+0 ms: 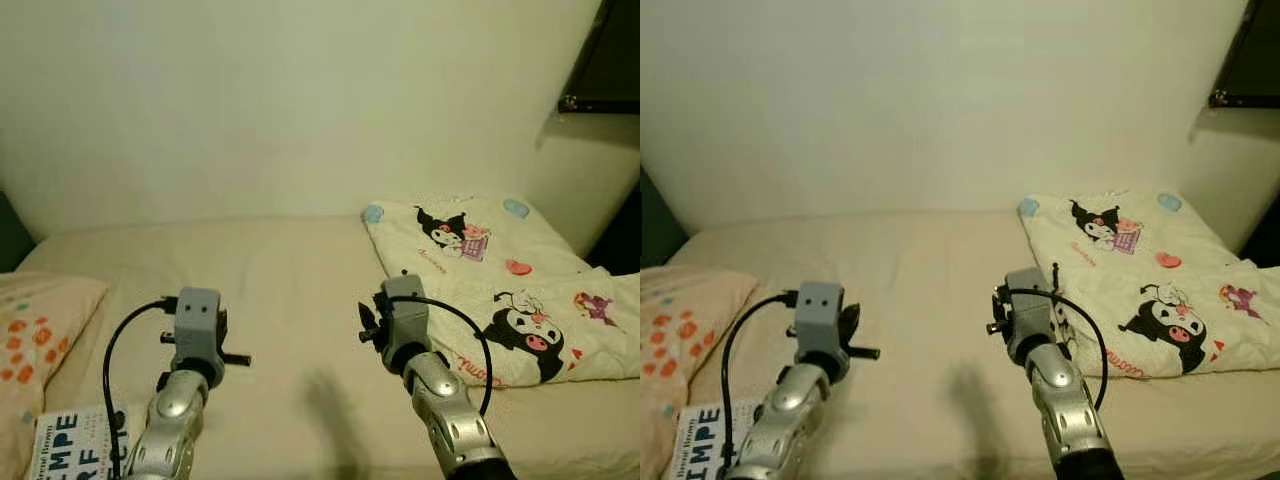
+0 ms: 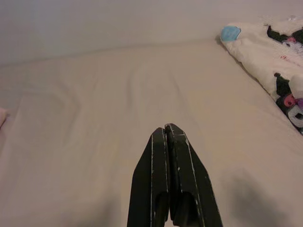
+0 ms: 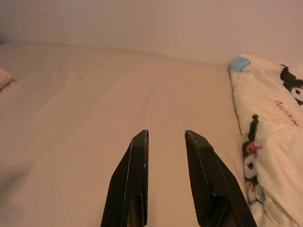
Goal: Clean up the room
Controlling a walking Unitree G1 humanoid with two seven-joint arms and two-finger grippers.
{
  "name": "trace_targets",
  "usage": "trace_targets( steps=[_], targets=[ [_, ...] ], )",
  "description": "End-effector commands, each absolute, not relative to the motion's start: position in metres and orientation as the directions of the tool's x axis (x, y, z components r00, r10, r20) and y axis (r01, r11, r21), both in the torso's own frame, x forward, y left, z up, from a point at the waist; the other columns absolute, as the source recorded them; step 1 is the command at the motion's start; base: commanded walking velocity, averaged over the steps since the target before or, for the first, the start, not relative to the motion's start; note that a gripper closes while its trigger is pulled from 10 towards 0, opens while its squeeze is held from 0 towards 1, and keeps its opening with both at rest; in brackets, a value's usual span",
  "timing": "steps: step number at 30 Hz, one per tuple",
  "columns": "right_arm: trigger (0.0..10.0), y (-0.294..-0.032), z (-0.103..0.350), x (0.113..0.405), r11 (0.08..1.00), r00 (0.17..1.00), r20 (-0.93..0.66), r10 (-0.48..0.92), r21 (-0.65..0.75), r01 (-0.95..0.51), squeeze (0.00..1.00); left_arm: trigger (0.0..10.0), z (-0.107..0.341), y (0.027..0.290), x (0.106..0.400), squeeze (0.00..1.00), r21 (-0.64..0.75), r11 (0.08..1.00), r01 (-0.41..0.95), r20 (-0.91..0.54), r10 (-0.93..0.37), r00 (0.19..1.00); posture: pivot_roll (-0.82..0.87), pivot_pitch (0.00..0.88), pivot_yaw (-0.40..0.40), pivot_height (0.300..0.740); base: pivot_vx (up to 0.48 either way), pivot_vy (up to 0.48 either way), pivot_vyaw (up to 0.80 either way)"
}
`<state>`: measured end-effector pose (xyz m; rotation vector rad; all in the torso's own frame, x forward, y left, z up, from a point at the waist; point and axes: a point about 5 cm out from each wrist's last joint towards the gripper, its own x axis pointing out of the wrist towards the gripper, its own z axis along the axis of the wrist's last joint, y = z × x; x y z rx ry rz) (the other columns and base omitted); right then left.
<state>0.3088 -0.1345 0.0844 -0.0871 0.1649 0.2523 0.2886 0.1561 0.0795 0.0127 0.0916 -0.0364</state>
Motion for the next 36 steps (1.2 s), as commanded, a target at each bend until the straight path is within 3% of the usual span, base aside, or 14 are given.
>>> trace_targets(
  steps=[1, 12, 16, 22, 36],
  targets=[
    [10.0, -0.1376, 0.0843, 0.3089, 0.967, 0.956, -0.178, 0.232, -0.068, -0.247, 0.00, 10.0, 0.0803, 0.1541, 0.2896, 0.00, 0.020, 0.999, 0.046, -0.093, -0.044, 0.995, -0.09, 0.012, -0.016, 0.723, 0.000, -0.420, 0.00],
    [10.0, -0.1385, 0.0847, 0.3086, 0.968, 0.957, -0.178, 0.227, -0.068, -0.242, 0.00, 10.0, 0.0797, 0.1540, 0.2894, 0.00, 0.054, 0.997, 0.059, -0.105, -0.053, 0.993, -0.09, 0.024, -0.013, 0.723, 0.000, -0.407, 0.00],
    [10.0, -0.1388, 0.0847, 0.3083, 0.968, 0.958, -0.178, 0.226, -0.068, -0.241, 0.00, 10.0, 0.0804, 0.1490, 0.2900, 0.00, 0.095, 0.990, 0.103, -0.102, -0.093, 0.990, -0.09, 0.027, -0.012, 0.723, 0.000, 0.000, 0.00],
    [10.0, -0.1395, 0.0846, 0.3076, 0.970, 0.959, -0.177, 0.220, -0.066, -0.235, 0.00, 10.0, 0.0809, 0.1456, 0.2903, 0.00, 0.061, 0.992, 0.109, -0.105, -0.103, 0.989, -0.10, 0.031, -0.007, 0.723, 0.000, 0.465, 0.00],
    [10.0, -0.1407, 0.0858, 0.3082, 0.971, 0.963, -0.170, 0.210, -0.075, -0.225, 0.00, 10.0, 0.0822, 0.1457, 0.2893, 0.00, 0.066, 0.993, 0.095, -0.089, -0.089, 0.992, -0.09, 0.039, -0.011, 0.723, 0.000, 0.000, 0.00]
  ],
)
